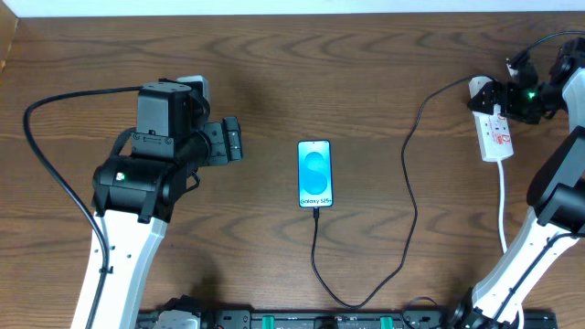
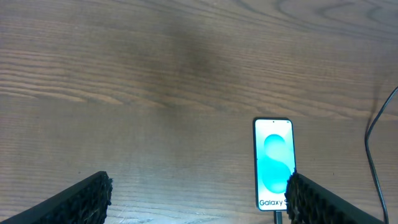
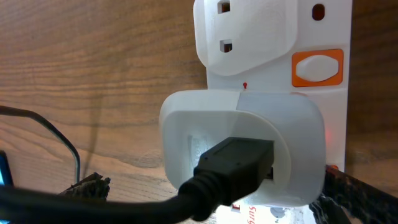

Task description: Plug charger to phone and switch on socket

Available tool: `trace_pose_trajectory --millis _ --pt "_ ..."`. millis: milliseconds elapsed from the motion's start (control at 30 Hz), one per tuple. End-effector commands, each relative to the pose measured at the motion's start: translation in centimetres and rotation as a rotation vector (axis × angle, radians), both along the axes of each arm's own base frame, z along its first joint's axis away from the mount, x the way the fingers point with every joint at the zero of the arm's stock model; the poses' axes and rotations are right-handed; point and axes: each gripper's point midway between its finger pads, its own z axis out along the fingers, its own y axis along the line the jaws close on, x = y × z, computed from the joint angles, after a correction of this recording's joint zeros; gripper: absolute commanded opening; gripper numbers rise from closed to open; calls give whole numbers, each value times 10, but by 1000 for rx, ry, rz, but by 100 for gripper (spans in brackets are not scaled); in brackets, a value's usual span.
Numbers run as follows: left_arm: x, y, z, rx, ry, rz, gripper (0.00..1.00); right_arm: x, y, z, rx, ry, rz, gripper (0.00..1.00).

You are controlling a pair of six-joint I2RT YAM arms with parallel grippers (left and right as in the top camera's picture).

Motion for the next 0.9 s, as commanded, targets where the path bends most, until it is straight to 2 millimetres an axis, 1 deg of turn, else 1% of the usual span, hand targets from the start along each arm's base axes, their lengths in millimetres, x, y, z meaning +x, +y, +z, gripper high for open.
trace_pose_trajectory --millis 0,167,300,400,467,533,567,600,633,667,700,733,833,867 --pt "1 3 6 16 -19 3 89 -17 22 -28 68 96 17 99" --pt "1 3 6 16 -19 3 89 -17 15 -25 58 116 -34 99" --pt "1 3 6 16 -19 3 89 -18 -2 -14 -30 150 -93 99" --pt "1 3 6 16 -19 3 89 -20 -15 7 -105 160 -131 99" --pt "1 3 6 16 -19 3 89 -21 -25 25 -164 161 -173 99" --pt "1 3 6 16 -19 3 89 -23 -35 57 -228 135 -225 99" --pt "1 3 6 16 -19 3 89 -24 -39 77 -255 109 -260 99" --pt "1 3 6 16 -19 3 89 -27 -40 104 -273 64 -295 99" --pt "1 3 6 16 -19 3 89 -28 -39 113 -276 46 -303 99" --pt "1 3 6 16 -19 3 89 -31 -38 137 -282 -1 -331 99" --pt "1 3 6 16 -19 3 89 -34 -36 154 -285 -37 -349 99" --pt "1 3 6 16 -19 3 89 -35 -35 164 -286 -58 -360 99" --pt "1 3 6 16 -19 3 89 -47 -27 213 -290 -168 -395 99" --pt "1 3 6 16 -19 3 89 -50 -26 224 -295 -195 -398 99"
